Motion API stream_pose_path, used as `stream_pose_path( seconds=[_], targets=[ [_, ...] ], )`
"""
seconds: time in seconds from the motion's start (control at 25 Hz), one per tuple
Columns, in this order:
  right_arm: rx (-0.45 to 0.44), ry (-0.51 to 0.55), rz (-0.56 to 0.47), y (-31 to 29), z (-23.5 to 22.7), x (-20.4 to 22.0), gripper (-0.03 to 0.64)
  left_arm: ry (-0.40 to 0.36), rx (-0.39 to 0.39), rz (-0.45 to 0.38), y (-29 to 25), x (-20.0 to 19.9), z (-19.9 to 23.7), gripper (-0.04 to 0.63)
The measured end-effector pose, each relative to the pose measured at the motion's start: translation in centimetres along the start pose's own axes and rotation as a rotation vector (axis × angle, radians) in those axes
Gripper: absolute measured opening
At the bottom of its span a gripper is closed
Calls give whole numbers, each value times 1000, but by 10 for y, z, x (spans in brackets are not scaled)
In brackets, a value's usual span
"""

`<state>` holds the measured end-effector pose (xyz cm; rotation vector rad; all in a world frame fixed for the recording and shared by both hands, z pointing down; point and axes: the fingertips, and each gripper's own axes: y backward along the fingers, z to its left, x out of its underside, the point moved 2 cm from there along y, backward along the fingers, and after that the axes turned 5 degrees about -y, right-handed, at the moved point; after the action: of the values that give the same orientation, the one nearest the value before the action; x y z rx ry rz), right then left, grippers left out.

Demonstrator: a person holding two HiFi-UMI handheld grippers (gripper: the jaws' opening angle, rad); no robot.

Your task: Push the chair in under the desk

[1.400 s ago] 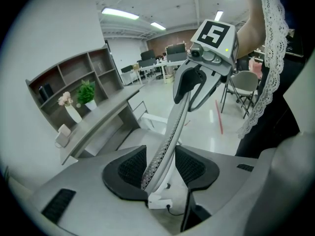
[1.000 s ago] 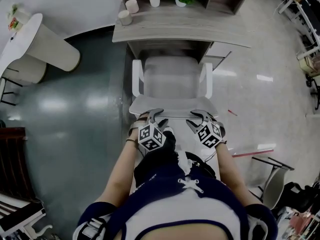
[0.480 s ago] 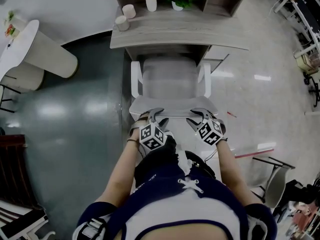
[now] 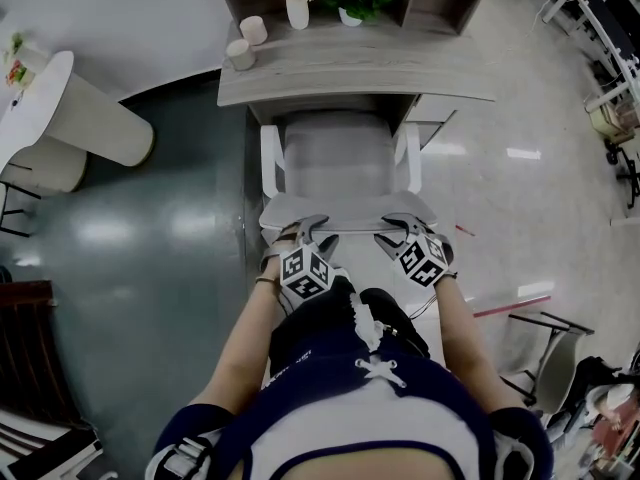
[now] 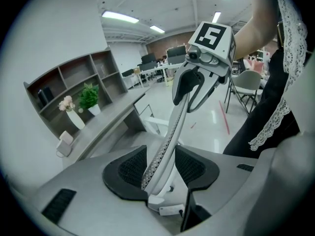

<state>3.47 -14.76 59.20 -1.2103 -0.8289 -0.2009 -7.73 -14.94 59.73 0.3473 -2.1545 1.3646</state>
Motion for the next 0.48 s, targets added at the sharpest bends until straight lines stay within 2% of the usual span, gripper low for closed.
stream_pose_path(
  seconds=[0.48],
  targets=[
    [-3,5,-3,-9,-21,-4,143,-1,-9,-5,-12,-3,19,187]
  ],
)
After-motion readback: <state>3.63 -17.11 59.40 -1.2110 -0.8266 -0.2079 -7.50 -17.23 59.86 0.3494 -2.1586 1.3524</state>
